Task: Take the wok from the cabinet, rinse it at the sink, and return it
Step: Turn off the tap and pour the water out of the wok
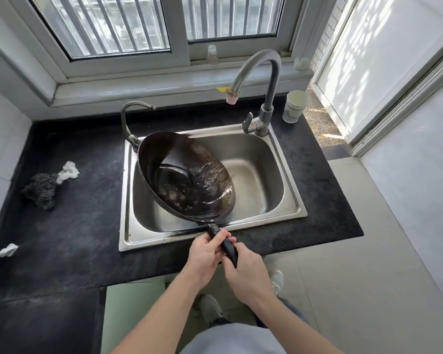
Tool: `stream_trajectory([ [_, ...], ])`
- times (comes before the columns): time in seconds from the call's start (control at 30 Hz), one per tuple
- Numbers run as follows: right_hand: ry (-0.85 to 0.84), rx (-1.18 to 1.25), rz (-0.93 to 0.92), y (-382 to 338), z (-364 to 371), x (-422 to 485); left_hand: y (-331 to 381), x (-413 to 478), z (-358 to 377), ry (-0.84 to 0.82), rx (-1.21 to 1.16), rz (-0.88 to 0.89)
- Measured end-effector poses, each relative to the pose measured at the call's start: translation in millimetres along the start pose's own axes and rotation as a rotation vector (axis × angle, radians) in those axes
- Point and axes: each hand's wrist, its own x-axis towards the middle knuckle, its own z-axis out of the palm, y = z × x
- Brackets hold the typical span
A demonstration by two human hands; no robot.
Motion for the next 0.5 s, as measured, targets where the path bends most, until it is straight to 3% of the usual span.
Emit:
stream_trajectory([
  [0.23,-0.006,0.154,-0.021,2,-2,6,4,-1,5,0.061,0.079,0.016],
  [0.5,-0.098,0.155,-0.124,24,-16,32,1,5,22,0.214,0.125,0.064],
])
